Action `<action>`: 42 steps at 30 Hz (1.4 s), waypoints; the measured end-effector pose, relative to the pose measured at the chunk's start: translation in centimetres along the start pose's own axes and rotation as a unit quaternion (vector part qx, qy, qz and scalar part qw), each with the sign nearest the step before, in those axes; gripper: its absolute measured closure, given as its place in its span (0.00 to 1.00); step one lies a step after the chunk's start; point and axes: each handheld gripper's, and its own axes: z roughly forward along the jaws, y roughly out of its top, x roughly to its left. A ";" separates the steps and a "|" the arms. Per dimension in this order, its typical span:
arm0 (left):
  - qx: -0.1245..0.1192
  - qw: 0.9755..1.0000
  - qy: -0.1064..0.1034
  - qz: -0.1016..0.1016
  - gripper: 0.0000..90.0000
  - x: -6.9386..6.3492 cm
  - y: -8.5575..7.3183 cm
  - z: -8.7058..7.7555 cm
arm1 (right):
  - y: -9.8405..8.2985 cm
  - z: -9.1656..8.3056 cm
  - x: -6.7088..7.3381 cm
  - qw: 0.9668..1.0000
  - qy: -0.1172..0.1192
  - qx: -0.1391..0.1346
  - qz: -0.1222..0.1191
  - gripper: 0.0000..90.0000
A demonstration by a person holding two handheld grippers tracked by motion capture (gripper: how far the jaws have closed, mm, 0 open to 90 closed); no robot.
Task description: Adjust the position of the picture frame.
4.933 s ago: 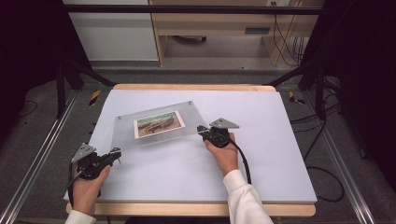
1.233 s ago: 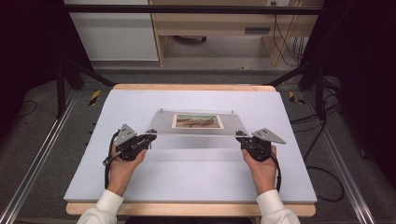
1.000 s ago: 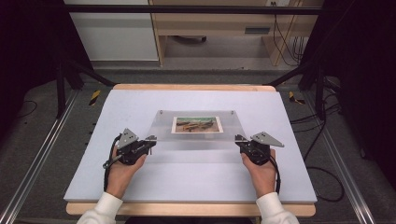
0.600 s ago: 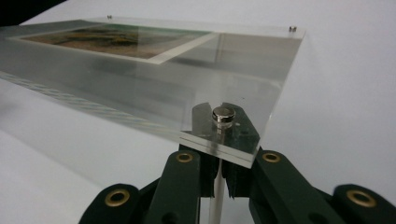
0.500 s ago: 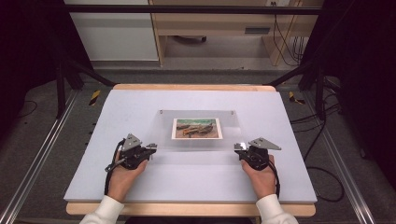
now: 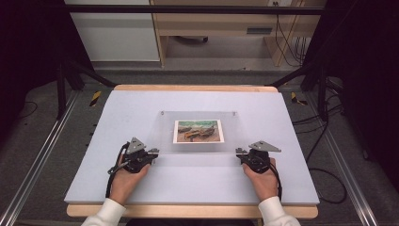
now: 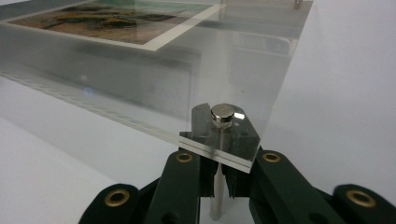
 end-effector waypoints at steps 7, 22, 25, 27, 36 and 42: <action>0.009 1.000 -0.003 0.018 0.82 -0.1 0.1 0.0 | -0.1 -0.3 -0.5 1.000 0.011 0.003 0.009 0.74; 0.005 1.000 -0.027 0.001 0.24 0.0 0.3 -1.7 | -0.1 -2.6 -0.2 1.000 0.028 0.014 -0.001 0.20; -0.007 1.000 -0.027 -0.006 0.17 0.3 0.4 -2.2 | 0.0 -2.9 -0.3 1.000 0.029 0.010 -0.004 0.16; -0.018 0.999 -0.027 -0.014 0.11 0.5 0.6 -2.5 | 0.1 -3.2 -0.3 0.999 0.033 0.006 0.000 0.14; -0.049 0.997 -0.050 -0.036 0.08 1.1 1.0 -3.1 | 1.2 -3.8 -0.2 0.999 0.039 -0.026 -0.007 0.13; -0.067 0.997 -0.030 -0.029 0.13 0.8 2.0 -2.8 | 2.5 -3.4 0.0 0.998 0.040 -0.037 -0.010 0.20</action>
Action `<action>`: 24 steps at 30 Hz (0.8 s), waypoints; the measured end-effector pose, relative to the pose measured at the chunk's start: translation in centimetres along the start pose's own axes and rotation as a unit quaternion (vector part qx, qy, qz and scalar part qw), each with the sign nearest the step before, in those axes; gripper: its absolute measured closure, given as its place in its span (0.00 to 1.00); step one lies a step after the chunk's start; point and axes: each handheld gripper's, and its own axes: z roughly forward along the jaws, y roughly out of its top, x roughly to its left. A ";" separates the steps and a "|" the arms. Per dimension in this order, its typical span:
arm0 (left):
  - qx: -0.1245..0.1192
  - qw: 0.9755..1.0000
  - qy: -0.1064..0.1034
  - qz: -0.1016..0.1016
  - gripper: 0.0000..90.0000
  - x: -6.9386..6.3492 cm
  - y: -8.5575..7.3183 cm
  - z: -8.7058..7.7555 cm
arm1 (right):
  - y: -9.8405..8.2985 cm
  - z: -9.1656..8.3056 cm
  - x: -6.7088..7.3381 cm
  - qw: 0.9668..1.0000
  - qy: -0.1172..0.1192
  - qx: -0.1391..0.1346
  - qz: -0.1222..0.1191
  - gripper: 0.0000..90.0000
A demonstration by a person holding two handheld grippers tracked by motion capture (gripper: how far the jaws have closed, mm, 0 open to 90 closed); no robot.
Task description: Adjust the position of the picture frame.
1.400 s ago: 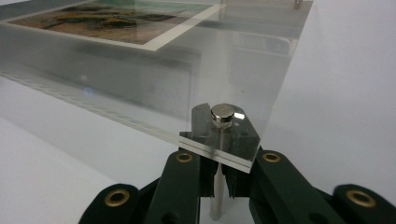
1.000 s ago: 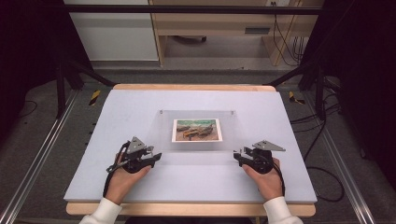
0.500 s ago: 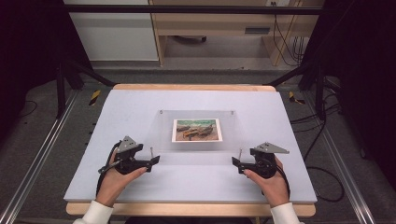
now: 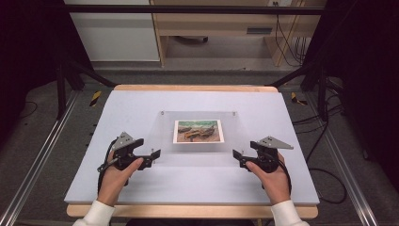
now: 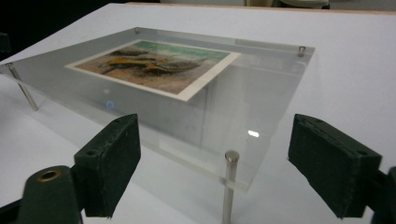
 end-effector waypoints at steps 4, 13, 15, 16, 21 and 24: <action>0.002 1.000 0.011 0.001 0.15 0.1 0.6 0.7 | 1.0 0.9 0.2 1.000 0.002 0.003 -0.008 0.22; 0.020 1.000 0.024 0.003 0.18 1.0 1.7 2.6 | 2.0 3.5 -1.1 0.999 0.001 0.040 0.001 0.20; 0.024 0.999 0.024 -0.003 0.18 1.2 1.7 2.8 | 2.0 3.7 -1.3 0.999 0.001 0.044 0.003 0.20; 0.024 0.999 0.022 -0.013 0.17 1.3 1.6 2.9 | 2.0 4.3 -1.7 0.998 0.004 0.054 0.012 0.19; 0.026 0.999 0.017 -0.030 0.17 1.5 1.2 2.9 | 1.9 4.9 -1.6 0.998 0.009 0.061 0.018 0.15; 0.035 0.999 0.016 -0.032 0.17 1.3 1.0 3.1 | 1.8 5.0 -1.6 0.998 0.008 0.064 0.018 0.15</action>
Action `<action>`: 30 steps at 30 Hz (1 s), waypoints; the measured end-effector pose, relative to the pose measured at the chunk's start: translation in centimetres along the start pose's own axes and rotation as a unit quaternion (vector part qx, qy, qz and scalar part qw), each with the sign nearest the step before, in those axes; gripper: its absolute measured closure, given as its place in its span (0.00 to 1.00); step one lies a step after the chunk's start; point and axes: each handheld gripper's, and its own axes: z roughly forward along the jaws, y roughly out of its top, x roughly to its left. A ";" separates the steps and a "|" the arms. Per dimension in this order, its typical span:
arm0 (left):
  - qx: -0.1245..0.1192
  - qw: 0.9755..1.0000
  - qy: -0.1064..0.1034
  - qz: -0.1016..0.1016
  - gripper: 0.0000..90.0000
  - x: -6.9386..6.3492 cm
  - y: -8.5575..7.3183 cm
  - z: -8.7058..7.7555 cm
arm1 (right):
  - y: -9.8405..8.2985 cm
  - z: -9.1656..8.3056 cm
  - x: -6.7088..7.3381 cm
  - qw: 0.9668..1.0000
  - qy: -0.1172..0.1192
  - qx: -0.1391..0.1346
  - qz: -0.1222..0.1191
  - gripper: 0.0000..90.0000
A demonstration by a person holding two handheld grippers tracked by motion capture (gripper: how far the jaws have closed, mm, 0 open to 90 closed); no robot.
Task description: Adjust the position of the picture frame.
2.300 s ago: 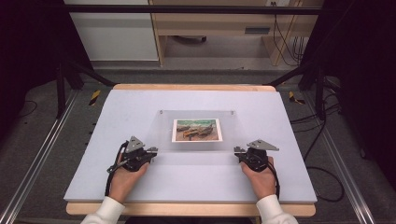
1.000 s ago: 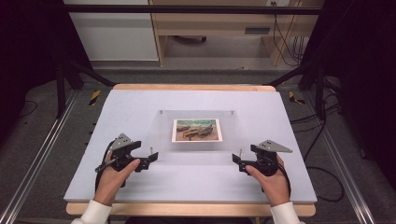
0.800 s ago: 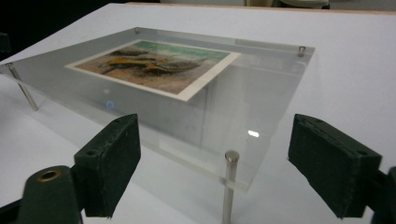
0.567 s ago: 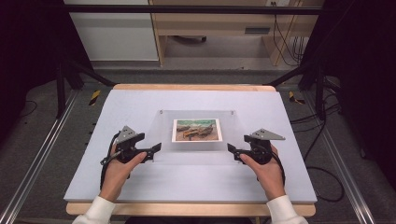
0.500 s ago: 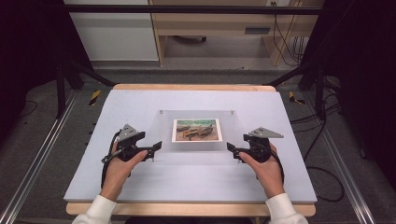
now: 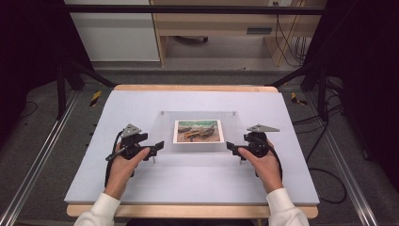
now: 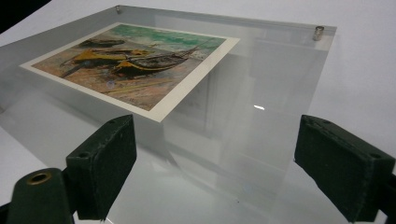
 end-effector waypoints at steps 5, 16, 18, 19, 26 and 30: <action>0.011 1.000 -0.004 -0.013 0.17 0.1 -0.3 0.5 | -0.1 0.2 -0.2 1.000 0.005 0.003 0.018 0.13; 0.019 0.997 -0.049 -0.064 0.16 0.6 -0.6 1.0 | -0.3 0.5 -0.3 0.999 0.008 0.001 0.043 0.11; 0.019 0.996 -0.049 -0.067 0.16 0.6 -0.6 1.1 | -0.3 0.5 -0.3 0.999 0.010 0.003 0.045 0.11; 0.019 0.996 -0.049 -0.067 0.16 0.6 -0.6 1.1 | -0.3 0.5 -0.4 0.999 0.012 0.005 0.051 0.11; 0.025 0.995 -0.057 -0.083 0.14 0.9 -0.7 1.4 | -0.3 0.5 -0.6 0.997 0.021 0.014 0.069 0.11; 0.025 0.994 -0.058 -0.086 0.14 1.0 -0.7 1.5 | -0.4 0.5 -0.7 0.996 0.025 0.016 0.078 0.11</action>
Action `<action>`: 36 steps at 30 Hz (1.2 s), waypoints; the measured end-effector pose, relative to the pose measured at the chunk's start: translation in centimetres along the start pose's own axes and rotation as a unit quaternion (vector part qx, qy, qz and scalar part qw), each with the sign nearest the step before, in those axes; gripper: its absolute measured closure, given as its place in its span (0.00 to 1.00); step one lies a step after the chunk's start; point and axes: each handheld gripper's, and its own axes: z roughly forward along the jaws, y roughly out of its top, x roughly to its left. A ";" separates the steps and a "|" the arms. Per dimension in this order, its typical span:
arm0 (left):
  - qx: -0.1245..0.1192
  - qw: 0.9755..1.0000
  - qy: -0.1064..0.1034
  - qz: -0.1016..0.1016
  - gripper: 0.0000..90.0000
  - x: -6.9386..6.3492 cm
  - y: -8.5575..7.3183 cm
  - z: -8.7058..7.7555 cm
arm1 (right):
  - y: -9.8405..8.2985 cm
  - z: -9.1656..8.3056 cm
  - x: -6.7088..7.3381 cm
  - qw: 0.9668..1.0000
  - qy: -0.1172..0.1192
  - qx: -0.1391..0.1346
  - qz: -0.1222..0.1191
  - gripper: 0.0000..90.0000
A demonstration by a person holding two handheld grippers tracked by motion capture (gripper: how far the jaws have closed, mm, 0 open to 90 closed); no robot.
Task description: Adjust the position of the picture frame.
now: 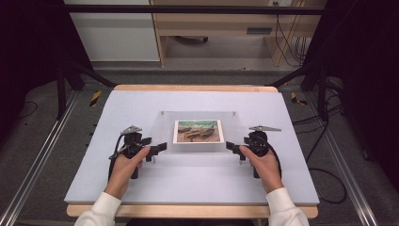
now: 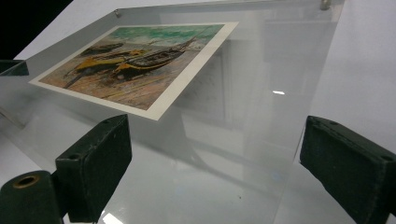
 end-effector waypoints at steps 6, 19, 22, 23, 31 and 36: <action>0.001 1.000 -0.002 -0.005 0.13 0.1 0.0 0.1 | 0.0 0.1 -0.2 1.000 0.005 0.001 0.005 0.10; 0.005 0.999 -0.025 -0.020 0.13 0.3 -0.2 0.3 | -0.1 0.1 -0.5 0.999 0.025 0.009 0.025 0.11; 0.006 0.999 -0.024 -0.020 0.13 0.2 -0.1 0.3 | -0.2 0.3 -0.4 0.999 0.033 0.010 0.029 0.11; 0.005 1.000 -0.024 -0.019 0.13 0.3 -0.1 0.3 | -0.2 0.3 -0.4 0.999 0.029 0.009 0.028 0.11; 0.008 1.000 -0.020 -0.014 0.14 0.1 -0.1 0.2 | -0.2 0.2 -0.4 0.999 0.026 0.008 0.024 0.13; 0.012 1.000 -0.018 -0.013 0.15 0.2 -0.1 -0.1 | -0.4 0.0 -0.4 0.999 0.034 0.007 0.018 0.14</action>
